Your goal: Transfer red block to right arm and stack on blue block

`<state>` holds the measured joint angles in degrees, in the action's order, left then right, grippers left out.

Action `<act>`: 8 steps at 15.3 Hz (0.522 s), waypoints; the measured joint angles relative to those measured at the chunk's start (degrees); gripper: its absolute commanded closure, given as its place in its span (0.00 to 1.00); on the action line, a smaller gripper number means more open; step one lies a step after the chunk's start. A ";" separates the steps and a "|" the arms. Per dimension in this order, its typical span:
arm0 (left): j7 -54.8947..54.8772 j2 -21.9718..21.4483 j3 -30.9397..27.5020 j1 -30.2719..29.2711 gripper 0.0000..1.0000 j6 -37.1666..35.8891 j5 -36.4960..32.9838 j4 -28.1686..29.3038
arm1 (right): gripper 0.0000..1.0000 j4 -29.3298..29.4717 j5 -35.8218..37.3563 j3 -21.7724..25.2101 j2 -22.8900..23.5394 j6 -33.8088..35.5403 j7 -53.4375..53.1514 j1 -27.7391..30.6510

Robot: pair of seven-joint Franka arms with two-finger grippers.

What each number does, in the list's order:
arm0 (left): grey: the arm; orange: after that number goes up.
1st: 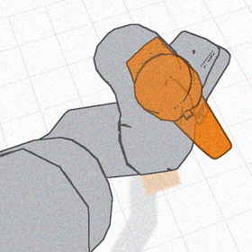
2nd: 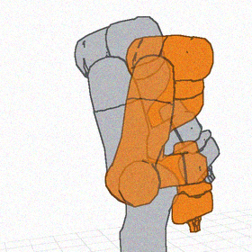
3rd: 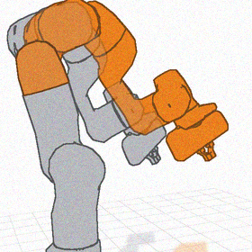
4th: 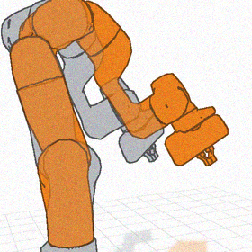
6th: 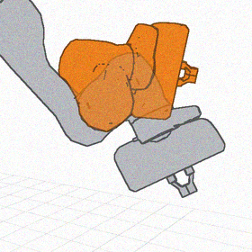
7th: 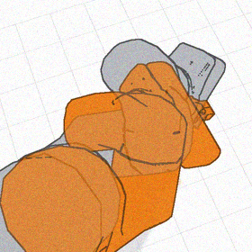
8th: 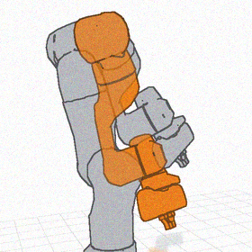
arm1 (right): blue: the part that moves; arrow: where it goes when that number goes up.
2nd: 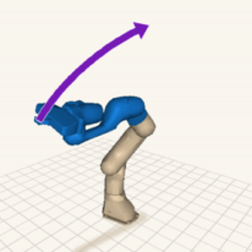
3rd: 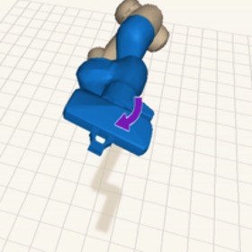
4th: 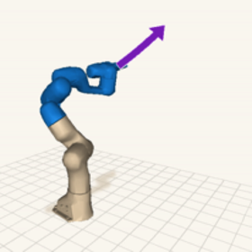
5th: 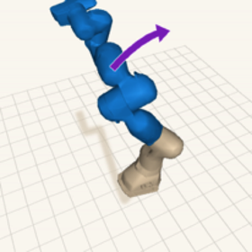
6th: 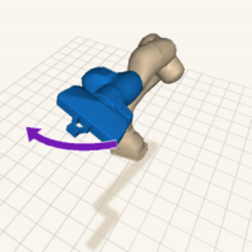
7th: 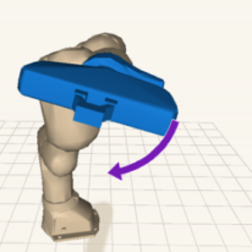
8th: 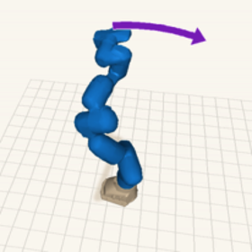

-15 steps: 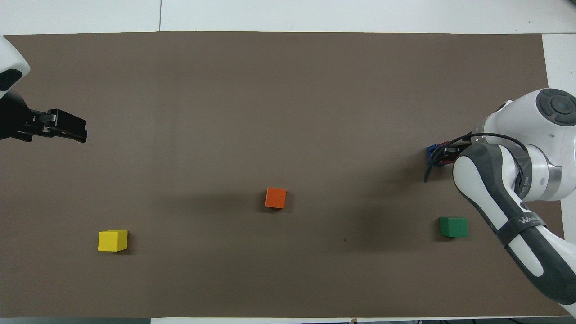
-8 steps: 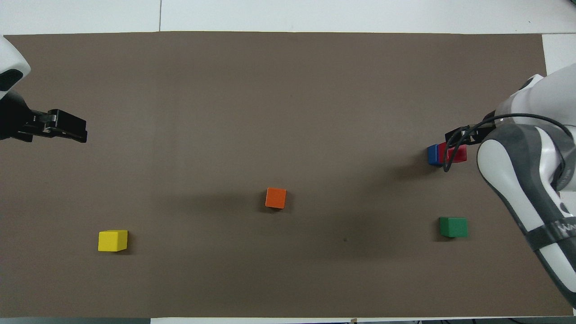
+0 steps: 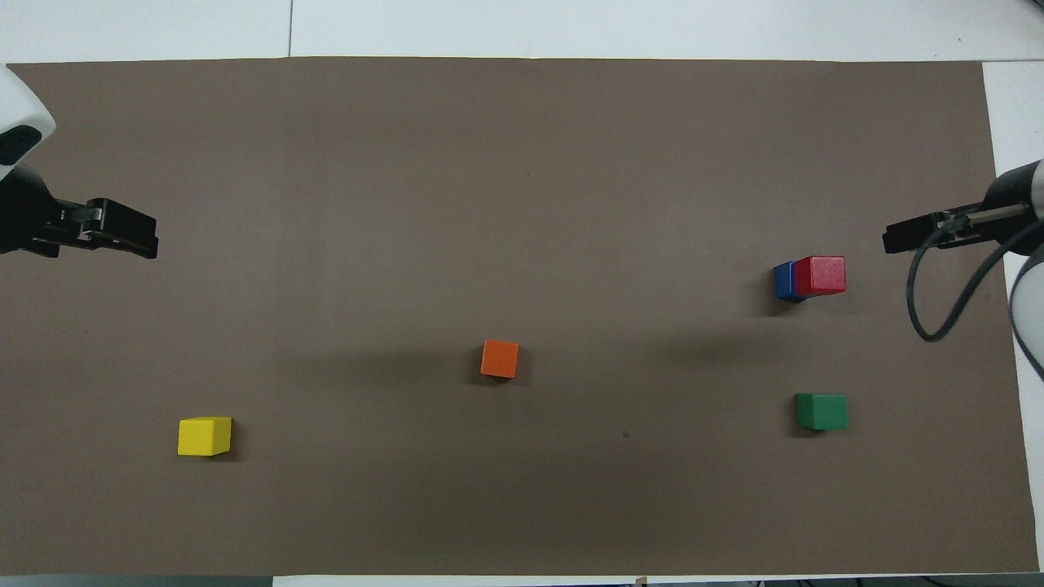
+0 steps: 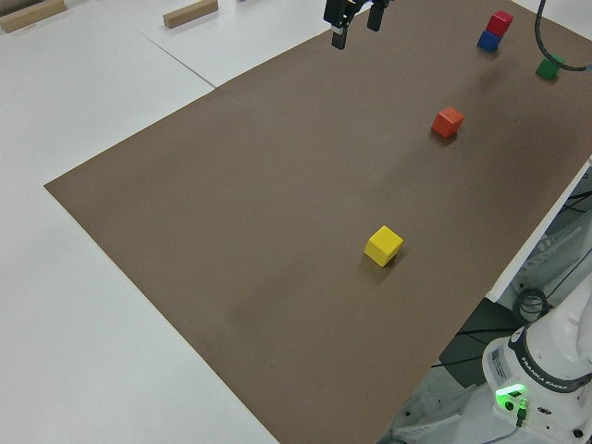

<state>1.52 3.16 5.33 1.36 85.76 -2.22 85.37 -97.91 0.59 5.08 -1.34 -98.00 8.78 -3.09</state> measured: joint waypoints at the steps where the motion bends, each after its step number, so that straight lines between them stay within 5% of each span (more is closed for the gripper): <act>1: 0.00 0.00 0.00 0.00 0.00 0.00 0.00 0.00 | 0.00 2.19 0.00 0.00 -0.26 3.58 0.00 0.22; 8: 0.00 0.00 0.00 0.00 0.00 0.00 0.00 0.00 | 0.00 6.69 0.00 -0.02 -0.41 14.61 0.00 2.23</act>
<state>1.52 3.16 5.33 1.36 85.76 -2.22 85.38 -91.22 0.59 5.05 -1.75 -83.40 8.78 -0.86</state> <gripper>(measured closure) 0.000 0.000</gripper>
